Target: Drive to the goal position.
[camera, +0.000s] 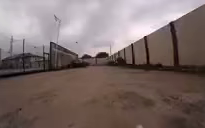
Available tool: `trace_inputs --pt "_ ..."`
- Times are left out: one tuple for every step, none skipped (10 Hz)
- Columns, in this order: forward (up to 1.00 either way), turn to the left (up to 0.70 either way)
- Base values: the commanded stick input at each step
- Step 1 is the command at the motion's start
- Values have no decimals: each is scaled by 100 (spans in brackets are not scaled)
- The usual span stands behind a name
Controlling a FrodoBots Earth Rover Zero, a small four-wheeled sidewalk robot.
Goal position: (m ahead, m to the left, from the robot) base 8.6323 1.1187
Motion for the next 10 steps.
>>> trace_inputs --pt "70 0" --pt "70 0" --pt "70 0" --pt "70 0" --pt "70 0" --pt "70 0" --pt "70 0" --pt "70 0" --pt "70 0" --pt "70 0"
